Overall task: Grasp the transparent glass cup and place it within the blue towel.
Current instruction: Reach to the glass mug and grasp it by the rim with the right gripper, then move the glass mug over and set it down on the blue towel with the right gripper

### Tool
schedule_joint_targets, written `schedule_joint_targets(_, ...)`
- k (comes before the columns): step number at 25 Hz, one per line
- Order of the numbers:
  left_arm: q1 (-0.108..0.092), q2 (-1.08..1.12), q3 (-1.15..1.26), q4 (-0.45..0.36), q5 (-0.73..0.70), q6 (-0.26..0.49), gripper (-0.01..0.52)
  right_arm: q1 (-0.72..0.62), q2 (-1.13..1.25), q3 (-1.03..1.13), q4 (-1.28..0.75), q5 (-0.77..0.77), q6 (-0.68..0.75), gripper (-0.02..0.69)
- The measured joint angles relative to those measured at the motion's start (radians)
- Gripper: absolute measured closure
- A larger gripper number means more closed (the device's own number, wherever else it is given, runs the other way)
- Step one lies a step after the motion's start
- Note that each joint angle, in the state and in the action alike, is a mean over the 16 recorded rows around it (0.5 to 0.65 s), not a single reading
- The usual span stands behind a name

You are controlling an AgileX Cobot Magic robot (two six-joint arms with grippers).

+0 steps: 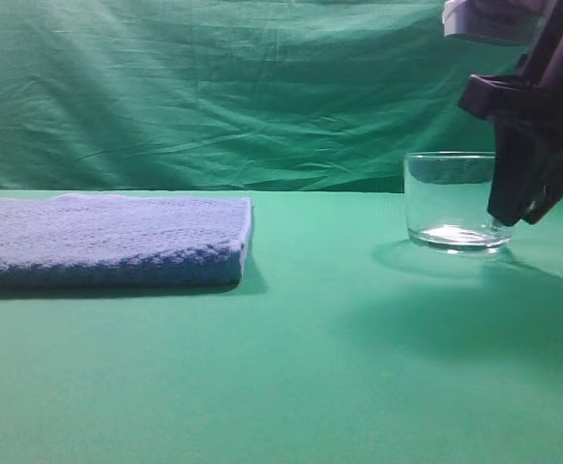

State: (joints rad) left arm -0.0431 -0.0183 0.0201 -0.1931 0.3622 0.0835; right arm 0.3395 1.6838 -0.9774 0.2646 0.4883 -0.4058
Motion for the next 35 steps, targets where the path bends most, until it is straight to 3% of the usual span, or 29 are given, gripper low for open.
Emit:
schedule_joint_targets(10,0.000,0.000,0.000,0.000,0.000,0.000,0.514,0.165,0.097,-0.338,-0.006,0.097,-0.007,0.563)
schedule_joint_targets(25,0.000,0.000,0.000,0.000,0.000,0.000,0.514,0.411,0.552,-0.903,-0.008,0.138,-0.050,0.560)
schedule_joint_targets(29,0.000,0.000,0.000,0.000,0.000,0.000,0.514,0.428,0.620,-0.968,-0.009,0.148,-0.053,0.509)
schedule_joint_targets(35,0.000,0.000,0.000,0.000,0.000,0.000,0.514,0.434,0.637,-0.998,-0.014,0.212,-0.047,0.355)
